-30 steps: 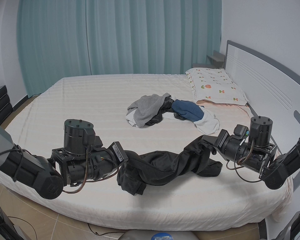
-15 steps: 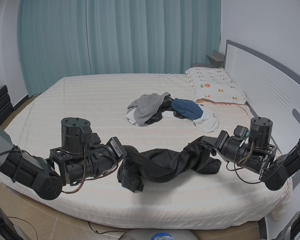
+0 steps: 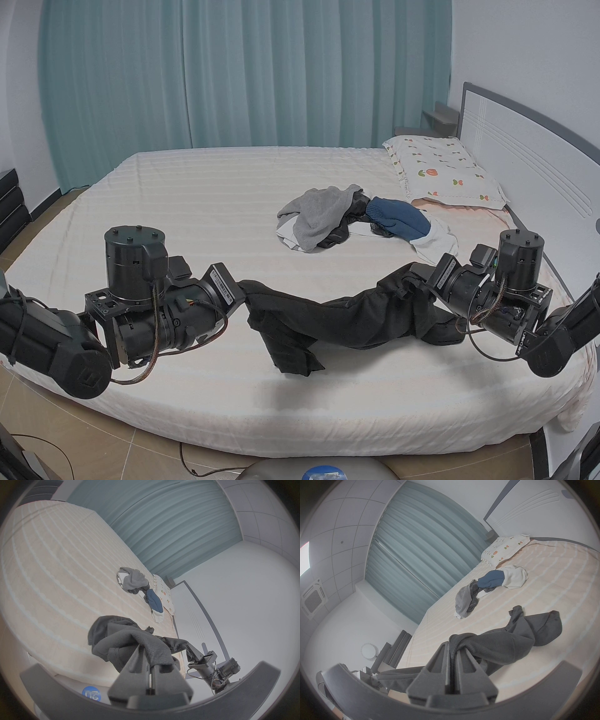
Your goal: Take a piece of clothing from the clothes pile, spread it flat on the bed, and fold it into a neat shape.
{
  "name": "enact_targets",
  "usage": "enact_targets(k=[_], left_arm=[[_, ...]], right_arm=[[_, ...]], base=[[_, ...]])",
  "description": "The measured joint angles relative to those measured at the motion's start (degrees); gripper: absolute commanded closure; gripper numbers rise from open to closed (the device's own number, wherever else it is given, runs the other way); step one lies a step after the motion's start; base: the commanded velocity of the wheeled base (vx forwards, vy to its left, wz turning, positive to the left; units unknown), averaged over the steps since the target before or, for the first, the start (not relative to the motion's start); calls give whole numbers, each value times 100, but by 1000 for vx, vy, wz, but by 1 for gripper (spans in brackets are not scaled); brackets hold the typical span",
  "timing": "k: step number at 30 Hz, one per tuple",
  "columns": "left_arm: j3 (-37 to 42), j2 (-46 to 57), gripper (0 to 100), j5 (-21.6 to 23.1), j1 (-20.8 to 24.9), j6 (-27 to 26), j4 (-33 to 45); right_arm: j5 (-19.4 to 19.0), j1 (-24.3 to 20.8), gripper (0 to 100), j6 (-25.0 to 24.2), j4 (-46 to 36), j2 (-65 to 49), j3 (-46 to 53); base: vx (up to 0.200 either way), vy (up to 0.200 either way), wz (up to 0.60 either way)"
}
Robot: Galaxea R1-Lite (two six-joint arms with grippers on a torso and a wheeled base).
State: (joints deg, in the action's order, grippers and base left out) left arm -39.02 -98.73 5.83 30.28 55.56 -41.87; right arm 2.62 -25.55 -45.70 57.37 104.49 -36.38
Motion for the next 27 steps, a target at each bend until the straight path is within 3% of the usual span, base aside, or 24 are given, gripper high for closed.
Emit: enact_targets(k=[4,15,27], left_arm=[[-2,17,100,9,-55,-6,-5],[-56,30,100,33,-232,-9,-6],[-78,107,100,33,-347,-12,-11]], right_arm=[[169,6,100,-4,9,72,-88],[184,23,100,-55,29,119,-168],[123,50,100,-118,577,146,-129]], base=[[0,200,0],[0,200,0],[0,200,0]])
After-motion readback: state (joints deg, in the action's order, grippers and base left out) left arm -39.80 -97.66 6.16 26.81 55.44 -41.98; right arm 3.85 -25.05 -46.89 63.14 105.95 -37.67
